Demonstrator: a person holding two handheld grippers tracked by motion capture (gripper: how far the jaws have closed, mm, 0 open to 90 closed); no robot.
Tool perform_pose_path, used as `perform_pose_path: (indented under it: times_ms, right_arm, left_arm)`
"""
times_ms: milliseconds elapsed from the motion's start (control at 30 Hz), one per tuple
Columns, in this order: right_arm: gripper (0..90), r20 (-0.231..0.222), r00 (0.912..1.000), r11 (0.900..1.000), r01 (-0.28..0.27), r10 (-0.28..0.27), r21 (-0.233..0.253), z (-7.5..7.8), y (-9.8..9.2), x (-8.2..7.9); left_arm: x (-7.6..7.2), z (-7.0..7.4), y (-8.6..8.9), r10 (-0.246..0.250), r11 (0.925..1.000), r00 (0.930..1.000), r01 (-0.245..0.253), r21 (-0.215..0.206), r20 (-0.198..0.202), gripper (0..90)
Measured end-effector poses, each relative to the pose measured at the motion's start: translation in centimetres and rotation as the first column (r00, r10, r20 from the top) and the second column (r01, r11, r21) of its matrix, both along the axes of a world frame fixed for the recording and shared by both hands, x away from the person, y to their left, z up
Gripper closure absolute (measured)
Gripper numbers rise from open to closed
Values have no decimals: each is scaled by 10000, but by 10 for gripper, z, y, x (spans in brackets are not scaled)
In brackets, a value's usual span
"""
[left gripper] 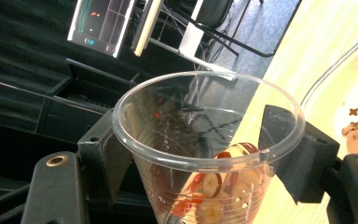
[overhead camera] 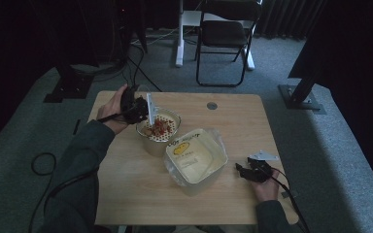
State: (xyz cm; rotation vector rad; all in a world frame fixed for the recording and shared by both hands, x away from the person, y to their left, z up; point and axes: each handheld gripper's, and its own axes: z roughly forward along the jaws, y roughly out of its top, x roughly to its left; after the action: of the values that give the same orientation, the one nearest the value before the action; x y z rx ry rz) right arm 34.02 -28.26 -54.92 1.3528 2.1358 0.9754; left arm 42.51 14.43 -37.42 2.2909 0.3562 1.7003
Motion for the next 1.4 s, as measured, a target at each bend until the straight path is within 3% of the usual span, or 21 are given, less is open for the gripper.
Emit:
perform_pose_path:
  times_ms: [833, 1167, 1400]
  right_arm:
    - [378, 17, 10000, 10000, -11, 11, 1, 0, 0, 0]
    - [378, 21, 10000, 10000, -13, 13, 3, 0, 0, 0]
    - [378, 16, 10000, 10000, -10, 10, 9, 0, 0, 0]
  left_arm:
    - [-7, -3, -11, -467, 9979, 9988, 460, 461, 140, 279]
    - [-9, -4, -15, -632, 9937, 9977, 605, 941, 256, 278]
    - [-12, -6, -18, -761, 9845, 9965, 695, 1609, 349, 279]
